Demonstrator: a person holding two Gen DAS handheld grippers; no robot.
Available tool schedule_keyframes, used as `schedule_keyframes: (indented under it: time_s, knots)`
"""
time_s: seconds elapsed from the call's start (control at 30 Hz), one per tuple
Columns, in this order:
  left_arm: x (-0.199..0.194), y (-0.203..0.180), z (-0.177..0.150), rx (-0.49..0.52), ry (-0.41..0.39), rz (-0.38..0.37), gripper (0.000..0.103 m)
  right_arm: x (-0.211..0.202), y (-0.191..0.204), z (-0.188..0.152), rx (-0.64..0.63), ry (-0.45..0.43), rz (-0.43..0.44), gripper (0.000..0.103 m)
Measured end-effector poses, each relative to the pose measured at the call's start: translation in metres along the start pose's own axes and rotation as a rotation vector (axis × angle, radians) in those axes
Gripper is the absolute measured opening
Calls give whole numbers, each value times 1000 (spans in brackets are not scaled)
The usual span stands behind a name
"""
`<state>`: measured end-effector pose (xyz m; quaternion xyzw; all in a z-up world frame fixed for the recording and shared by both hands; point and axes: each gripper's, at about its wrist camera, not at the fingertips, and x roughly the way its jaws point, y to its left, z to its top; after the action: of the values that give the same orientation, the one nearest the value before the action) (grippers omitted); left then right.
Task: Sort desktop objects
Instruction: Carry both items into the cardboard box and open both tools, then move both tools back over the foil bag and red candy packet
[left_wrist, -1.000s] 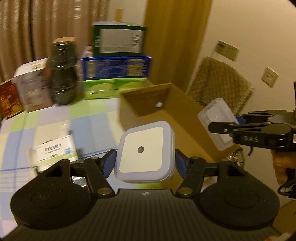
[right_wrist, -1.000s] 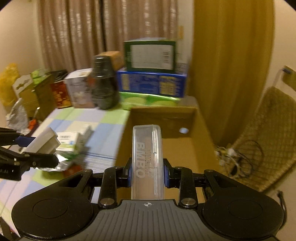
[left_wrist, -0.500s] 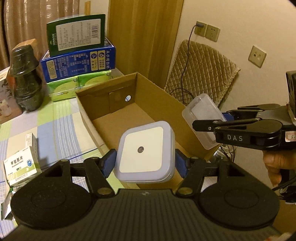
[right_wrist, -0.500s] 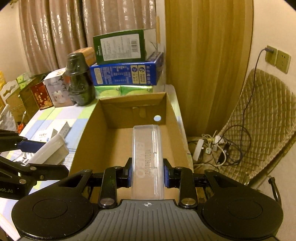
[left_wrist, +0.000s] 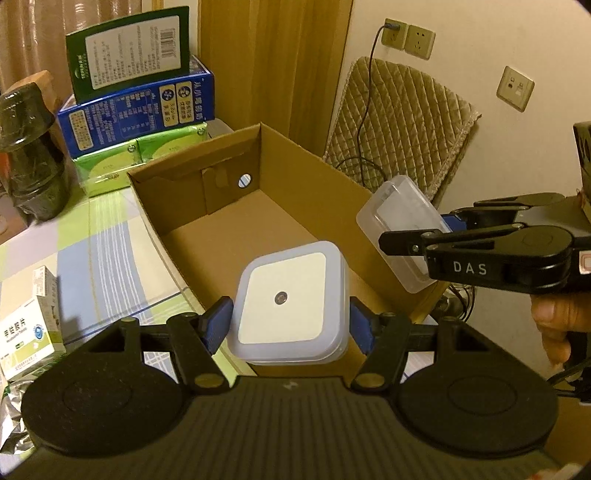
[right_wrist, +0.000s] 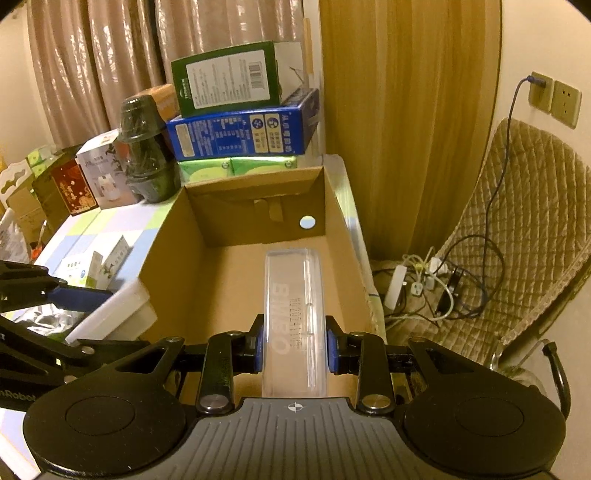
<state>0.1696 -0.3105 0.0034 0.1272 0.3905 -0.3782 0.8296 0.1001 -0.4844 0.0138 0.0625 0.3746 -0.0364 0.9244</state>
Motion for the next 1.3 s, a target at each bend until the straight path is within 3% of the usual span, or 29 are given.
schedule_keyframes:
  time_s: [0.17,0.23,0.6,0.63,0.7,0.77,1.03,1.3]
  knots:
    - [16,0,1,-10,23,-26,62,9,-2,-1,13,12,3,28]
    - [19,0,2,-11,18,-20,67,12,-2,-1,16,12,5,28]
    - [-9,20,-3,-35,-41,21,70,21,3,1,27,-2,37,29]
    - [-13,23,-5,-39,-44,27,70,22,4,1,30,-2,43,30]
    - [-20,28,-9,-49,-49,40,71,21,5,2,38,-4,48,47]
    - [-28,34,-15,-60,-55,56,71,18,7,2,35,-20,42,56]
    - [-68,57,-51,-131,-85,104,74,-5,26,0,17,-50,63,57]
    - [-122,94,-103,-189,-86,188,79,-35,81,-8,-57,-83,158,63]
